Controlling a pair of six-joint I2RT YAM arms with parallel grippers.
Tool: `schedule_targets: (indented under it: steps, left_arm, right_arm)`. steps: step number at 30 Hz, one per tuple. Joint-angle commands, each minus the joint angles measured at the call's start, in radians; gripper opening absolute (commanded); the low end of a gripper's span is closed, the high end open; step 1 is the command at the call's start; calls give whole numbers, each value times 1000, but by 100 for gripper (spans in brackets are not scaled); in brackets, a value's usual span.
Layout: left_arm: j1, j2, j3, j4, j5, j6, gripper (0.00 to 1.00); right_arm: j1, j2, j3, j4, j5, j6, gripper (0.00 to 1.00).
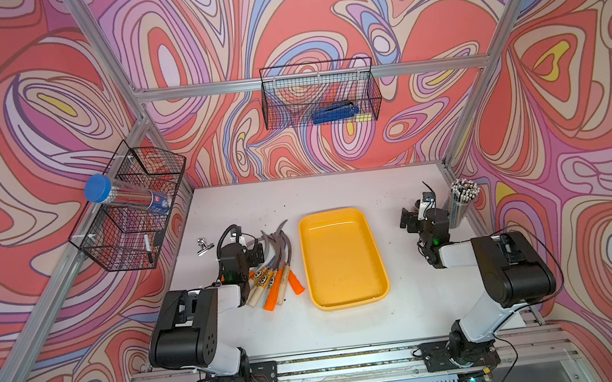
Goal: Put small sickles into storage boxes
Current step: Pick up the sickle at the center of the board.
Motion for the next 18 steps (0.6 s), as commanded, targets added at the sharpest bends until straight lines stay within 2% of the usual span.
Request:
schedule_targets:
  steps: [1,6,10,15,18]
  left_arm:
    - [1,-67,120,-205,33,25,100]
    - [-1,-124,164,-270,74,28,100]
    - [0,-181,174,-285,112,36,100]
    - [-5,-214,247,-450,170,65,100]
    - [-11,-216,279,-517,183,61,100]
  right_arm:
    - [-3,-18,95,-236,52,36,98]
    - [-1,25,278,-524,93,114,99]
    - [6,25,358,-650,91,190,98]
    - [46,56,520,-877,51,232,99]
    - [99,61,572,-945,57,215,98]
